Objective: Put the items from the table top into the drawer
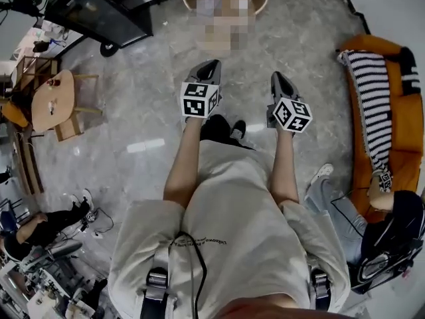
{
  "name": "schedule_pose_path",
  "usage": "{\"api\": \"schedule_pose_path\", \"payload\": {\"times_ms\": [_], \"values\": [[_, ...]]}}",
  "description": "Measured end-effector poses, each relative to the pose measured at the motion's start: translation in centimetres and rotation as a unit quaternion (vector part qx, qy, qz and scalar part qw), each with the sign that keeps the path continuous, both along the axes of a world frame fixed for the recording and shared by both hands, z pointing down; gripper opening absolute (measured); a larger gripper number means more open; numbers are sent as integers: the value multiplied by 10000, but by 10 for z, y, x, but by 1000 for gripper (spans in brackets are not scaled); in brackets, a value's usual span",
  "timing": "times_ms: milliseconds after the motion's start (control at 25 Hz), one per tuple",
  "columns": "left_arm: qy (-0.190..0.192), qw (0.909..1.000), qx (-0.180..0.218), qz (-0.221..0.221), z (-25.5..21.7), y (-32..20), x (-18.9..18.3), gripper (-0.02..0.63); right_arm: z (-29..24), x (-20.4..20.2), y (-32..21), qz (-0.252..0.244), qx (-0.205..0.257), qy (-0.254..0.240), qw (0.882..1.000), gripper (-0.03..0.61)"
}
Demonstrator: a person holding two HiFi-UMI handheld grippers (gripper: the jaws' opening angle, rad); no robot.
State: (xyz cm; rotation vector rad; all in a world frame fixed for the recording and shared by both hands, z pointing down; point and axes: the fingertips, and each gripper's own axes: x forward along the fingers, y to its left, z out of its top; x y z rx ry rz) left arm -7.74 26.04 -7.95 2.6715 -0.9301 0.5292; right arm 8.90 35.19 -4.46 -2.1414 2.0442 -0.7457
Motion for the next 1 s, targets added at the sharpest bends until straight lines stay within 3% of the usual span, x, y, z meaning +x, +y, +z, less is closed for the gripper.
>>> {"api": "schedule_pose_path", "payload": {"times_ms": [440,680,1000], "values": [[-214,9989,-334,268,33,-40,14,21,28,16,-34,267,-293,-237,9989,34],[-152,9982,-498,313,47,-102,46,21,44,42,-86,339,-493,-270,9978,34],[-254,9928,-1170,-68,116,-217,51,21,122,62,-179,475,-1338,-792,9867,35]]}}
